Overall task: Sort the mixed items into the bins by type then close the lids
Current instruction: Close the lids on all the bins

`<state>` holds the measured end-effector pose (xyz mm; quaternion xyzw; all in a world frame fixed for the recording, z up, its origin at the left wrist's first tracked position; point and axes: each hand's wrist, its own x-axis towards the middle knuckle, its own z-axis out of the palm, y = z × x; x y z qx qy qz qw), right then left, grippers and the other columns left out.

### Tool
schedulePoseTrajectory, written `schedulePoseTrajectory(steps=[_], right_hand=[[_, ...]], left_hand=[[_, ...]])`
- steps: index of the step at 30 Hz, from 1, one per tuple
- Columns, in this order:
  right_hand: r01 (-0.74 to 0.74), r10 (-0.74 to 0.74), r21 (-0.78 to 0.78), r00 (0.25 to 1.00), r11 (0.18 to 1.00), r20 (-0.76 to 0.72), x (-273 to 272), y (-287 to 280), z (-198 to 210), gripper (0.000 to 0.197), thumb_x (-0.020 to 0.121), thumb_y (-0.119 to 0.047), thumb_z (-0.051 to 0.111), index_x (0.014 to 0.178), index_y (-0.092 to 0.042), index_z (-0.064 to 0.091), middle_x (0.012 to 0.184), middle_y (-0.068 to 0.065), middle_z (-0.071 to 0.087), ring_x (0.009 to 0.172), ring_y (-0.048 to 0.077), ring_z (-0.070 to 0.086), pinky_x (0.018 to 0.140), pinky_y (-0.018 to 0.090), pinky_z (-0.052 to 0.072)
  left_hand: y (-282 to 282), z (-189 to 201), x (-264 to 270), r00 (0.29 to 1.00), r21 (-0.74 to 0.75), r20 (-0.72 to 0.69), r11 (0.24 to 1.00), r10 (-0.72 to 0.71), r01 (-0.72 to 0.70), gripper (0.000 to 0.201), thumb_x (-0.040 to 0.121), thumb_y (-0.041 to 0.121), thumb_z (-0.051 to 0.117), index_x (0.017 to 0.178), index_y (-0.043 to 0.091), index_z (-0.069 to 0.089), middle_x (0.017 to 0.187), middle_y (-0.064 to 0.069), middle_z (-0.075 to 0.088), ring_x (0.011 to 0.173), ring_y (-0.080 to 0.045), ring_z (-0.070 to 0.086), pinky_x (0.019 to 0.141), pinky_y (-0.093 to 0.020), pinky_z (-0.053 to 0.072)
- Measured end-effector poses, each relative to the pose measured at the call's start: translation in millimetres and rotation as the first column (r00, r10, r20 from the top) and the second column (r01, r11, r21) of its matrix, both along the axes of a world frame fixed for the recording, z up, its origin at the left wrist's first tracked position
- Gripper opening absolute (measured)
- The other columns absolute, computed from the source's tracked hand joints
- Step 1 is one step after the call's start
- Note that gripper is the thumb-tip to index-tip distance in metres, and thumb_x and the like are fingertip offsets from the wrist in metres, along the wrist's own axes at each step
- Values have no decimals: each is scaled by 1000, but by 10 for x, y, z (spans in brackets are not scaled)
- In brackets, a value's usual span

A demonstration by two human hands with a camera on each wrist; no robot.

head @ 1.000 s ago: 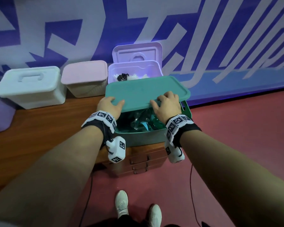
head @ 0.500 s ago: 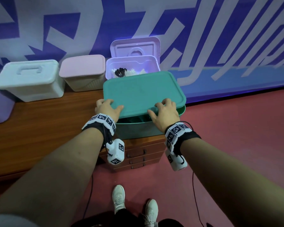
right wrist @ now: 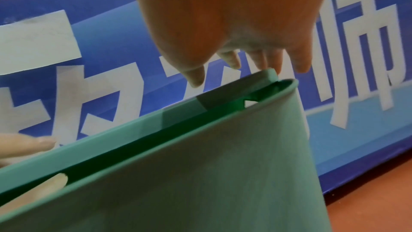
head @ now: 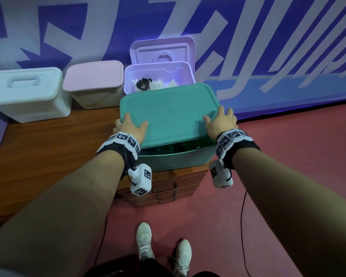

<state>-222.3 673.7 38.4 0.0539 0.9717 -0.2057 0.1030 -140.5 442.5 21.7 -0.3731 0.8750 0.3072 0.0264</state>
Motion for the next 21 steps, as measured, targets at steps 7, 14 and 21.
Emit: schedulePoseTrajectory(steps=[7, 14, 21], right_hand=[[123, -121, -67, 992, 990, 40, -113, -93, -7, 58, 94, -44, 47, 142, -16, 33, 141, 17, 31, 131, 35, 32, 101, 45, 35], [157, -157, -45, 988, 987, 7, -26, -64, -43, 53, 93, -45, 48, 134, -14, 40, 136, 17, 32, 127, 34, 33, 95, 45, 38], [153, -152, -54, 988, 987, 17, 39, -23, -47, 55, 94, -45, 47, 137, -13, 38, 137, 17, 31, 127, 34, 33, 97, 45, 38]], left_hand=[[-31, -53, 6, 999, -2, -38, 1000, -1, 1, 74, 88, 53, 56, 149, 21, 26, 152, -12, 25, 134, -35, 35, 109, -43, 33], [-59, -40, 65, 995, -21, -102, 1000, -21, 19, 74, 87, 54, 57, 148, 20, 30, 151, -11, 27, 136, -33, 33, 111, -44, 33], [-32, -88, 135, 992, -15, -126, 999, -31, 29, 76, 86, 55, 58, 147, 19, 31, 152, -9, 27, 137, -32, 33, 112, -43, 32]])
